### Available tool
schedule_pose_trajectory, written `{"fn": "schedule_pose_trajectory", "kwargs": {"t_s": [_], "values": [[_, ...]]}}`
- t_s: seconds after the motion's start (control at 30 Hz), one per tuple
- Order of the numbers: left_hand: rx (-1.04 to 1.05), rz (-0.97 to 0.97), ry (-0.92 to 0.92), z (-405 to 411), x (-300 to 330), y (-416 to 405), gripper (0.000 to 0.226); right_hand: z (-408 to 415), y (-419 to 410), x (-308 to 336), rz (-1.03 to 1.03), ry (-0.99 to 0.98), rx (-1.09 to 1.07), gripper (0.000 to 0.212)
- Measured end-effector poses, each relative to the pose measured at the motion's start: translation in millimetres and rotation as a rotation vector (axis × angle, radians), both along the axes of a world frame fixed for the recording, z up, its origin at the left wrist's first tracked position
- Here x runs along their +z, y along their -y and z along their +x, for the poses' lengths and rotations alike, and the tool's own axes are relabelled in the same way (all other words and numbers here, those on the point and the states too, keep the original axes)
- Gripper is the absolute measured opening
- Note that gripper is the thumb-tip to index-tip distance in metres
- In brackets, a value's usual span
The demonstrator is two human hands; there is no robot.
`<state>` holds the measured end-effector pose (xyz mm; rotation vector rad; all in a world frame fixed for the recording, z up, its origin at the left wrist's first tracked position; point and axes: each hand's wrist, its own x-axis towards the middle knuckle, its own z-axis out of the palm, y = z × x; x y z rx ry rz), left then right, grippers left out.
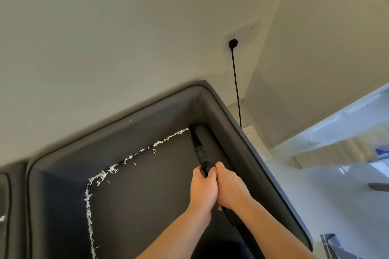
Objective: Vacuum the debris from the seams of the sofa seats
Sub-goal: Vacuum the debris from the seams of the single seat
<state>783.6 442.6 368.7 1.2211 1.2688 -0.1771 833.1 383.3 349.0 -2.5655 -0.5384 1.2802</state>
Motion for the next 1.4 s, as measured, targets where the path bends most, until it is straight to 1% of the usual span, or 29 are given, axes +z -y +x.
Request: {"fn": "schedule_pose_trajectory", "kwargs": {"t_s": [0.1, 0.3, 0.37, 0.4, 0.5, 0.57, 0.6, 0.67, 0.77, 0.87, 0.97, 1.0, 1.1, 1.23, 1.33, 1.4], "values": [[0.007, -0.004, 0.012, 1.0, -0.7, -7.2, 0.019, 0.5, -7.1, -0.5, 0.003, -0.028, -0.019, 0.061], [-0.042, -0.066, 0.022, 19.3, 1.7, -10.5, 0.018, 19.7, -4.0, 6.9, 0.036, -0.088, -0.141, 0.046], [-0.028, -0.079, 0.035, 19.7, 4.5, -8.0, 0.018, 21.2, 0.1, 12.7, 0.038, -0.092, -0.096, 0.046], [-0.016, -0.08, 0.042, 18.3, 5.6, -7.7, 0.021, 21.6, 1.2, 16.3, 0.037, -0.091, -0.066, 0.047], [0.013, -0.098, 0.057, 11.3, 7.9, -7.5, 0.031, 21.6, 2.6, 28.8, 0.072, -0.168, -0.091, 0.04], [0.042, -0.111, 0.073, 8.0, 9.3, -9.3, 0.036, 21.6, -1.0, 36.7, 0.069, -0.179, -0.038, 0.039], [0.055, -0.113, 0.083, 8.6, 9.7, -11.1, 0.036, 22.8, -3.3, 38.7, 0.058, -0.165, -0.017, 0.04], [0.069, -0.116, 0.107, 13.1, 10.9, -17.1, 0.031, 27.0, -10.0, 40.0, 0.064, -0.133, -0.08, 0.039], [0.075, -0.117, 0.129, 21.9, 12.1, -29.1, 0.024, 35.9, -23.5, 39.3, 0.08, -0.157, -0.155, 0.035], [0.098, -0.143, 0.133, 33.5, 13.0, -40.1, 0.028, 50.5, -35.2, 37.0, 0.103, -0.229, -0.213, 0.027], [0.139, -0.163, 0.172, 51.7, 15.8, -54.0, 0.021, 73.1, -48.3, 44.5, 0.122, -0.276, -0.228, 0.015], [0.153, -0.167, 0.183, 59.2, 16.6, -58.6, 0.024, 82.3, -52.4, 50.7, 0.123, -0.287, -0.22, 0.011], [0.232, -0.207, 0.195, 78.6, 18.2, -70.7, 0.037, 107.1, -68.8, 69.7, 0.107, -0.299, -0.178, 0.012], [0.296, -0.256, 0.206, 84.6, 17.8, -80.2, 0.037, 116.4, -83.9, 70.3, 0.08, -0.303, -0.127, 0.017], [0.293, -0.262, 0.194, 76.7, 6.9, -81.6, 0.033, 108.1, -85.4, 58.0, 0.063, -0.293, -0.124, 0.015], [0.276, -0.253, 0.198, 72.9, 4.5, -78.7, 0.035, 103.1, -82.8, 54.0, 0.058, -0.282, -0.139, 0.014]]}}
